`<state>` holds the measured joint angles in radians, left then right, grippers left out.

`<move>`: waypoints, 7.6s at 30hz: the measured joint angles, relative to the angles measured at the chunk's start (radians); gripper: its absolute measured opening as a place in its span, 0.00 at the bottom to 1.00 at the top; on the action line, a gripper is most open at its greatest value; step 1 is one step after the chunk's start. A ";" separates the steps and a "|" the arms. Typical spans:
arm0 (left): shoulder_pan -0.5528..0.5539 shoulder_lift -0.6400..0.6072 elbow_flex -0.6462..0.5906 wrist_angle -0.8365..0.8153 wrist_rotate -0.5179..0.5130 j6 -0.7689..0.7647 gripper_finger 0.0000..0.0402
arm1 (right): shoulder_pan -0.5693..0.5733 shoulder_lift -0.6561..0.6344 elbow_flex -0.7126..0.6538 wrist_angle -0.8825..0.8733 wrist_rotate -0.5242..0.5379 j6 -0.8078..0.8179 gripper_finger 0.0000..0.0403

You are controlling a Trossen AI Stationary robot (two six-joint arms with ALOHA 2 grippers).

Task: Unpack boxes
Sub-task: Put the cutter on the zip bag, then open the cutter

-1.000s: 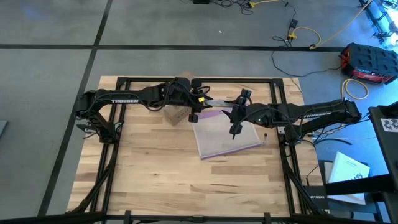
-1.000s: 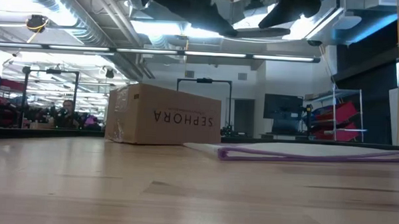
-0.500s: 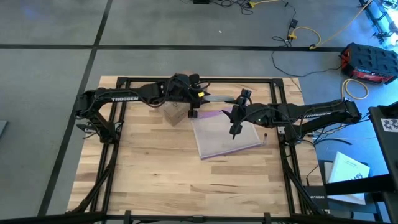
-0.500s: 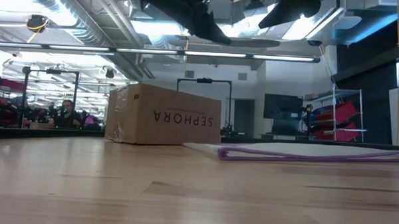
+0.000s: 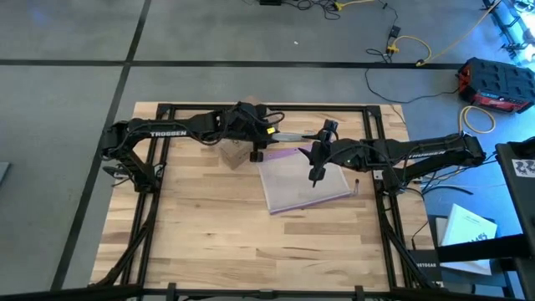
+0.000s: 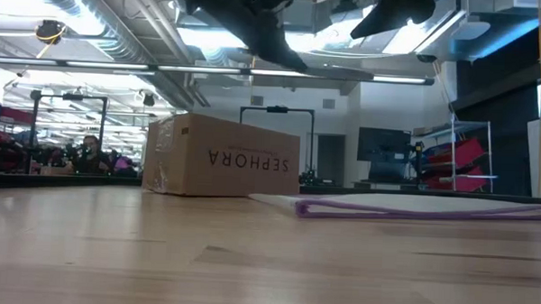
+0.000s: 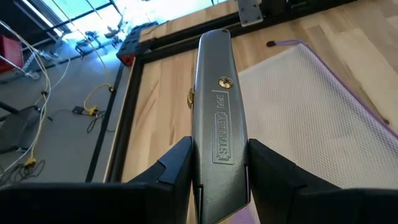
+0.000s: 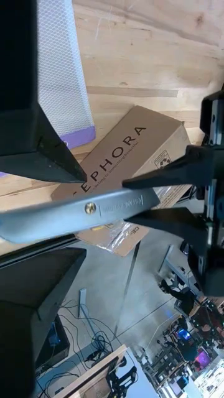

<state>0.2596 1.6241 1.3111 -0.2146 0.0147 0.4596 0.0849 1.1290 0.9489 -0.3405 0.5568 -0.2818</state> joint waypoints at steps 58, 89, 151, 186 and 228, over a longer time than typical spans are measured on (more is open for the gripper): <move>-0.088 -0.160 -0.421 0.368 0.018 -0.202 0.27 | 0.000 0.000 0.000 -0.008 0.000 0.000 0.42; -0.104 -0.160 -0.437 0.393 0.051 -0.172 0.27 | 0.000 0.000 0.000 -0.010 0.000 0.000 0.42; -0.053 -0.160 -0.437 0.436 0.061 -0.246 0.27 | 0.000 0.000 0.000 -0.010 0.000 0.000 0.42; -0.086 -0.140 -0.436 0.336 -0.015 -0.448 0.26 | 0.000 0.000 0.000 -0.009 0.000 0.000 0.42; -0.397 0.067 -0.436 0.739 -0.173 -0.757 0.51 | 0.000 0.000 0.000 -0.010 0.000 0.000 0.42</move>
<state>-0.1374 1.6914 0.8753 0.5239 -0.1586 -0.2975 0.0849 1.1294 0.9485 -0.3508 0.5568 -0.2821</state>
